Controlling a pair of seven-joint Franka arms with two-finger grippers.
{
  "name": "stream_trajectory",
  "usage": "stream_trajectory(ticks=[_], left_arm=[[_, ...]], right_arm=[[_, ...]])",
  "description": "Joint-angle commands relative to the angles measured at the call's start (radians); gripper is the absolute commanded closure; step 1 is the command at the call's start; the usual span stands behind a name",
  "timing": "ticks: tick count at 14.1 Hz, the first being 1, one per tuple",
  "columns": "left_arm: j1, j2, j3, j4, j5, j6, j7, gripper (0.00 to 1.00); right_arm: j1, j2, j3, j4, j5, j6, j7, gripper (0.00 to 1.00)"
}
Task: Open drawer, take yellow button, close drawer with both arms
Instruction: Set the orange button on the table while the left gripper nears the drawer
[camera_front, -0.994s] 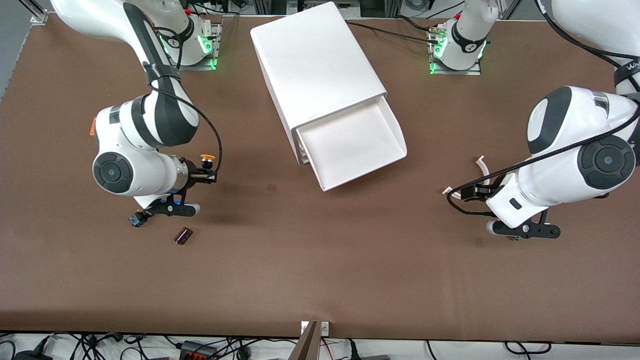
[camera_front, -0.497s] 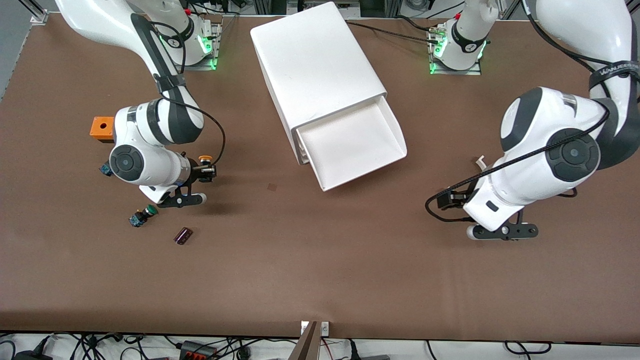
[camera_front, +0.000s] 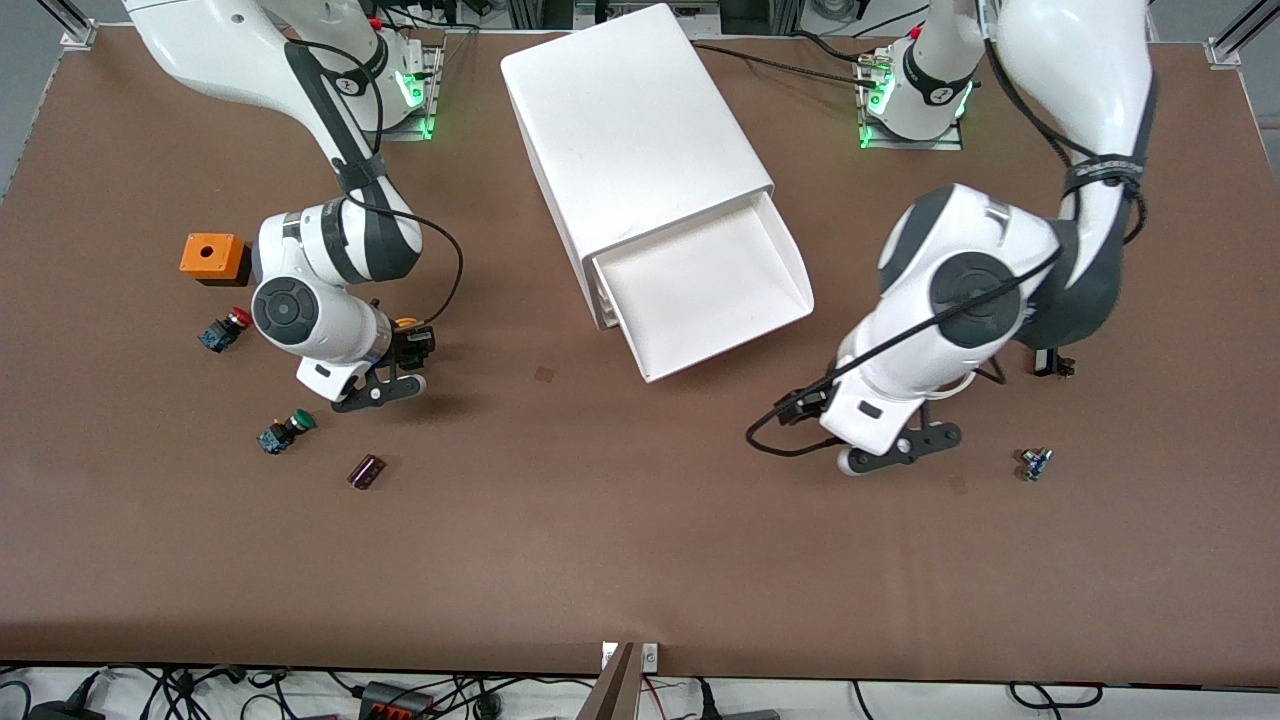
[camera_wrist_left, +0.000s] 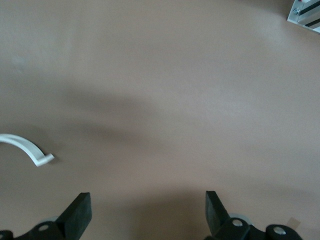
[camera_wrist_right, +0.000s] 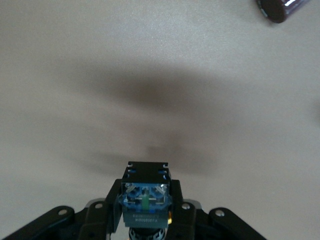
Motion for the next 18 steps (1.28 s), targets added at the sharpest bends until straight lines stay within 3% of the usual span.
stream_trajectory(ticks=[1,8,9,10,13,18], left_arm=[[-0.038,0.01,0.003,-0.026,0.001,0.012,-0.103,0.0],[-0.097,0.011,0.002,-0.117,-0.013,0.004,-0.114,0.0],[-0.098,0.008,-0.004,-0.127,-0.016,0.004,-0.116,0.0],[-0.094,0.008,-0.019,-0.132,-0.038,0.0,-0.117,0.0],[-0.085,-0.003,-0.027,-0.152,-0.094,-0.026,-0.114,0.0],[-0.082,-0.01,-0.044,-0.15,-0.162,-0.097,-0.105,0.0]], right_arm=[[0.017,-0.002,0.007,-0.085,-0.014,0.141,-0.028,1.0],[0.023,0.04,0.005,-0.096,-0.067,0.201,-0.045,1.0],[0.02,0.04,0.007,-0.092,-0.063,0.198,-0.031,0.64],[0.018,0.033,0.005,-0.087,-0.06,0.194,-0.022,0.01],[0.017,-0.012,0.004,-0.051,-0.057,0.143,0.022,0.0],[0.0,-0.048,0.002,0.182,-0.056,-0.171,0.029,0.0]])
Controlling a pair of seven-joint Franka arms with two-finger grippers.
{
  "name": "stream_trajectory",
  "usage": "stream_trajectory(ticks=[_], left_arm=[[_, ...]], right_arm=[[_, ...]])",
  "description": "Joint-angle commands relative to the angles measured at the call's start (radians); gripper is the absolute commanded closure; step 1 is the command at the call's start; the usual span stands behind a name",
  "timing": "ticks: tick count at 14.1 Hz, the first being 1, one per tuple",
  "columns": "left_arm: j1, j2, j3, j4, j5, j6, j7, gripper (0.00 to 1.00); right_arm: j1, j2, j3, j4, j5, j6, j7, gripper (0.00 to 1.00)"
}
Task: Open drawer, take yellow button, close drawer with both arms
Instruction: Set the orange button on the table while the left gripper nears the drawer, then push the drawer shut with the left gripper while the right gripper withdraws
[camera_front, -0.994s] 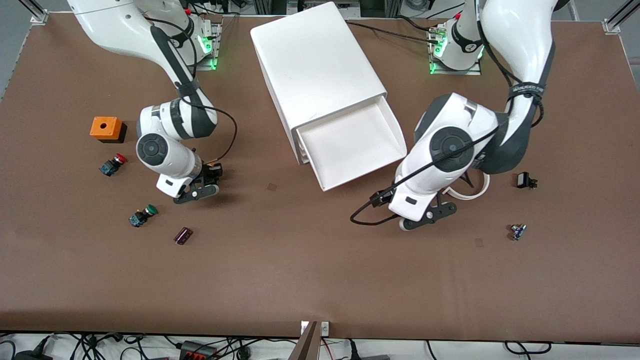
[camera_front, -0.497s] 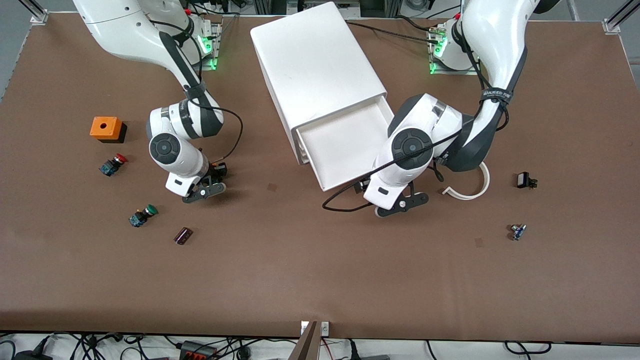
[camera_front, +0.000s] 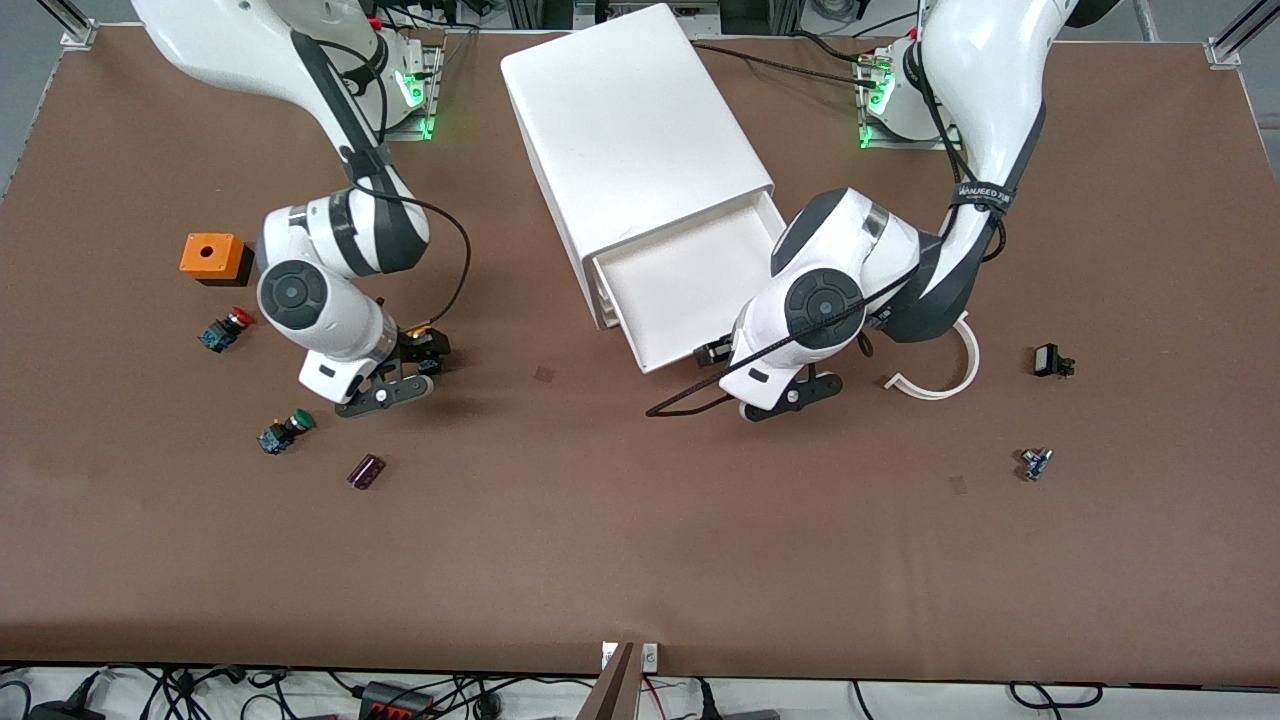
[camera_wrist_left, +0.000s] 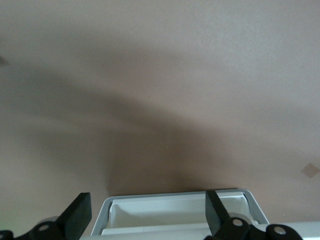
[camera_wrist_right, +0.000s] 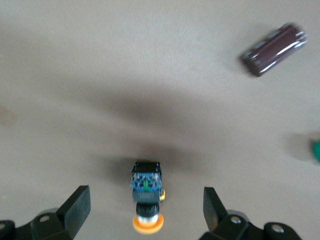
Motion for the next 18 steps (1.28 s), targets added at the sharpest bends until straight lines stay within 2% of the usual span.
stream_trajectory(ticks=[1,4,7,9,13,18], left_arm=[[0.022,-0.033,-0.045,-0.028,-0.027,-0.061,0.006,0.0],[0.03,-0.033,-0.079,-0.03,-0.027,-0.095,0.005,0.0],[0.028,-0.033,-0.111,-0.045,-0.032,-0.109,-0.005,0.0],[0.042,-0.039,-0.116,-0.06,-0.075,-0.109,-0.005,0.0],[0.045,-0.062,-0.131,-0.105,-0.109,-0.107,-0.006,0.0],[0.044,-0.076,-0.139,-0.129,-0.143,-0.107,-0.005,0.0]], right_arm=[[-0.025,-0.016,0.004,0.116,-0.004,-0.131,0.015,0.0],[-0.047,-0.059,0.001,0.169,-0.004,-0.182,0.017,0.0],[-0.065,-0.126,0.0,0.174,-0.004,-0.187,0.013,0.0],[-0.067,-0.158,-0.002,0.183,-0.004,-0.221,0.012,0.0],[-0.076,-0.162,-0.002,0.294,-0.006,-0.362,0.026,0.0],[-0.128,-0.152,-0.003,0.396,-0.004,-0.436,0.055,0.0]])
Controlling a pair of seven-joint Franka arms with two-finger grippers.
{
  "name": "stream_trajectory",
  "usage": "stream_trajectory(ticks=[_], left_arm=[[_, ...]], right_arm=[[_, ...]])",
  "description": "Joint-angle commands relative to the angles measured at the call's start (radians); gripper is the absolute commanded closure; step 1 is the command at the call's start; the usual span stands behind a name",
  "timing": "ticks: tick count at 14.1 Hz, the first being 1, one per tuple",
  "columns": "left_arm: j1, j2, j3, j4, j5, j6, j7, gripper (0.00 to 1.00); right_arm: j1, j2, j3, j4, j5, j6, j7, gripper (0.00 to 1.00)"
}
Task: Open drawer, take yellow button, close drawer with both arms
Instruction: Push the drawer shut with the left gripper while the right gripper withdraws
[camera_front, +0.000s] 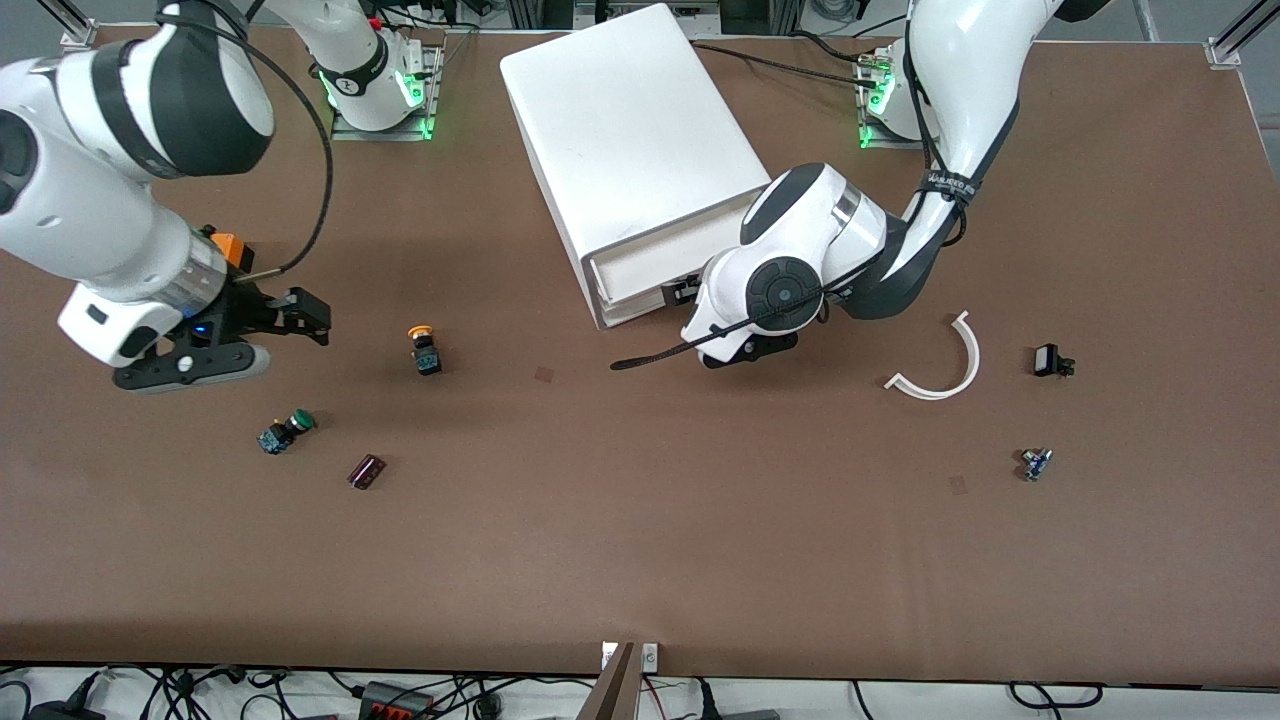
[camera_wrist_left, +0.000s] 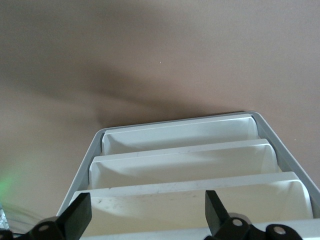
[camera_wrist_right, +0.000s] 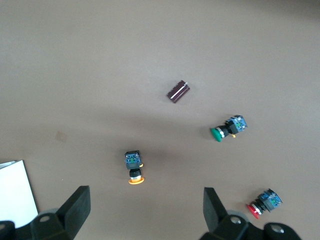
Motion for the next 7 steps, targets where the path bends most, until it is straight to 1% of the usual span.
stream_trajectory(ticks=[1,2,4,7], left_arm=[[0.014,-0.05,-0.025,-0.071,-0.033,0.0,-0.001,0.0],[0.02,-0.05,-0.044,-0.076,-0.033,0.002,0.0,0.0],[0.022,-0.051,-0.049,-0.079,-0.033,0.0,0.0,0.0],[0.02,-0.051,-0.063,-0.081,-0.033,0.002,0.0,0.0]], right_arm=[[-0.052,0.014,0.008,0.061,-0.004,-0.038,0.021,0.0],[-0.062,0.012,0.008,0.071,-0.004,-0.039,0.025,0.0],[-0.09,0.002,0.008,0.072,-0.002,-0.045,0.067,0.0],[-0.168,-0.037,0.011,0.075,0.001,-0.117,0.056,0.0]])
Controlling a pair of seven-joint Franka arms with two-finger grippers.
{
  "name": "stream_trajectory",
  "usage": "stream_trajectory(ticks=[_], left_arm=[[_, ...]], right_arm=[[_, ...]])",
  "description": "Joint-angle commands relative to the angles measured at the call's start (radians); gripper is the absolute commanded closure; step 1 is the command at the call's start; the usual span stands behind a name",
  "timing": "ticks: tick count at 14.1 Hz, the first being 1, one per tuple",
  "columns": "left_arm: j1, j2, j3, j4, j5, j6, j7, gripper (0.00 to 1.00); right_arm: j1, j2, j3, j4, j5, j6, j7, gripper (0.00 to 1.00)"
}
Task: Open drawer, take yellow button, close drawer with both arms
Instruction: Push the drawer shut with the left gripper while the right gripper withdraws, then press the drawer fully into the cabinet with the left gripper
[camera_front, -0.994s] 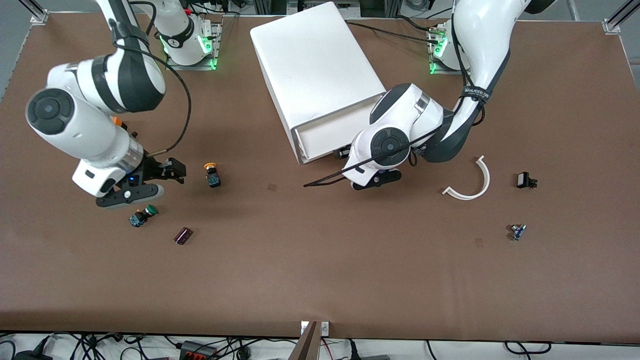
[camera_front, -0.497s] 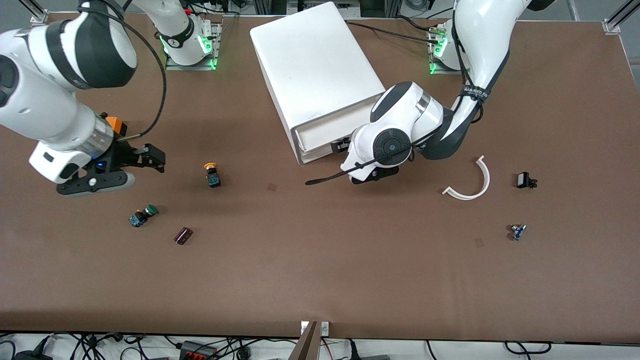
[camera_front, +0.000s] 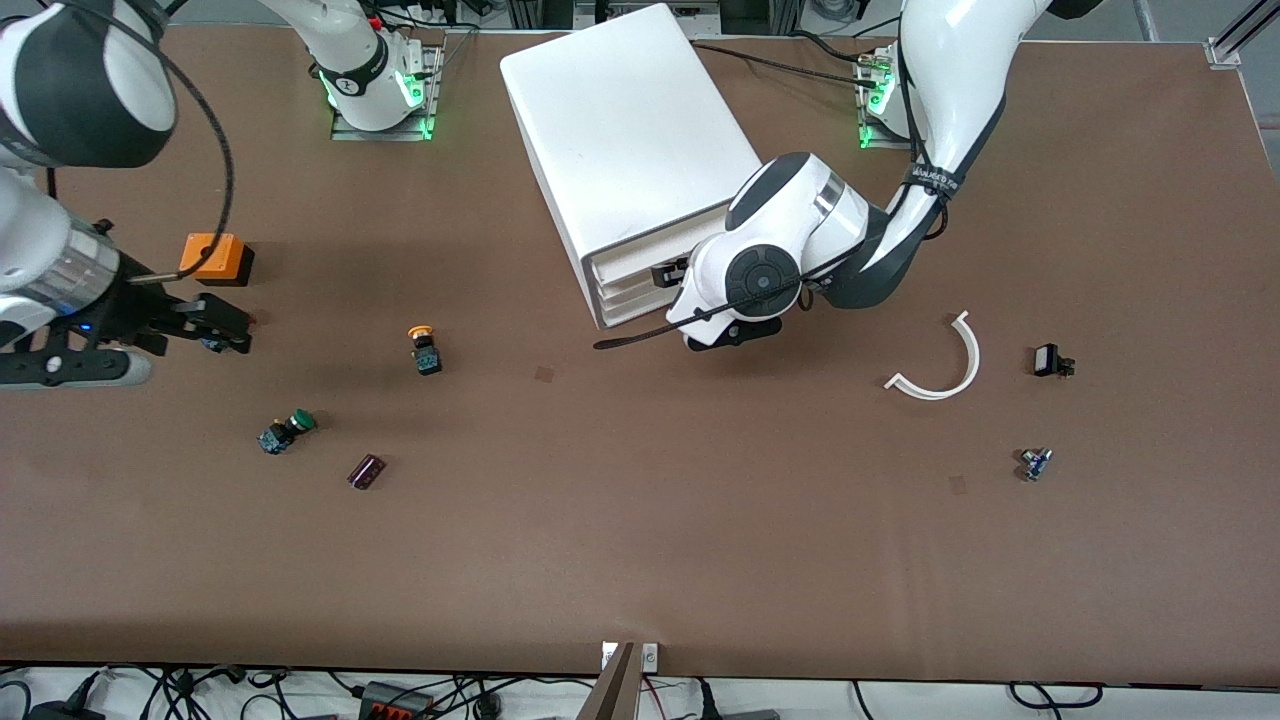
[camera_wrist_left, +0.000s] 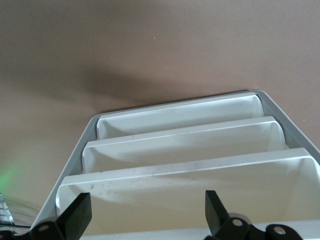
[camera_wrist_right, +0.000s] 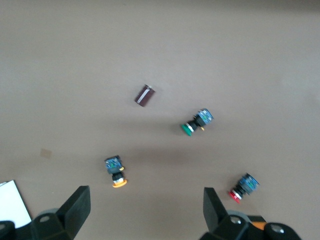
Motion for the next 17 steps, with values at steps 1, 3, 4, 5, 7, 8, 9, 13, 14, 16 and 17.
stream_trajectory(ticks=[1,3,4,5,7,8,9,13,14,16,17], left_arm=[[0.016,-0.045,-0.02,-0.049,-0.031,0.001,0.0,0.0],[0.016,-0.045,-0.022,-0.062,-0.029,0.003,0.003,0.0],[0.013,-0.045,-0.022,-0.062,-0.031,0.004,0.003,0.0],[0.013,-0.045,-0.022,-0.062,-0.029,0.004,0.005,0.0],[0.01,-0.045,-0.022,-0.065,-0.031,0.006,0.008,0.0],[0.01,-0.045,-0.022,-0.065,-0.029,0.006,0.008,0.0],[0.01,-0.045,-0.022,-0.065,-0.029,0.006,0.008,0.0],[0.028,-0.068,-0.007,-0.03,0.012,0.004,0.014,0.0],[0.054,-0.071,-0.007,0.003,0.076,0.003,0.012,0.0],[0.131,-0.071,-0.014,0.05,0.173,0.0,0.025,0.0],[0.157,-0.071,-0.014,0.076,0.222,-0.002,0.052,0.0]], right_arm=[[-0.065,-0.045,0.018,0.011,-0.002,-0.051,0.014,0.0],[-0.109,-0.057,0.032,0.011,-0.005,-0.051,0.002,0.0],[-0.139,-0.069,0.044,0.008,-0.005,-0.051,-0.032,0.0],[-0.154,-0.075,0.047,0.006,-0.005,-0.052,-0.066,0.0],[-0.151,-0.079,0.044,0.008,-0.012,-0.071,-0.081,0.0],[-0.147,-0.079,0.041,0.008,-0.013,-0.075,-0.078,0.0],[-0.137,-0.079,0.04,0.008,-0.015,-0.075,-0.077,0.0],[-0.139,-0.1,0.04,-0.031,-0.019,-0.083,-0.063,0.0],[-0.139,-0.12,0.04,-0.061,-0.019,-0.08,-0.063,0.0],[-0.137,-0.164,0.04,-0.13,-0.025,-0.062,-0.064,0.0],[-0.137,-0.183,0.04,-0.152,-0.025,-0.058,-0.064,0.0]])
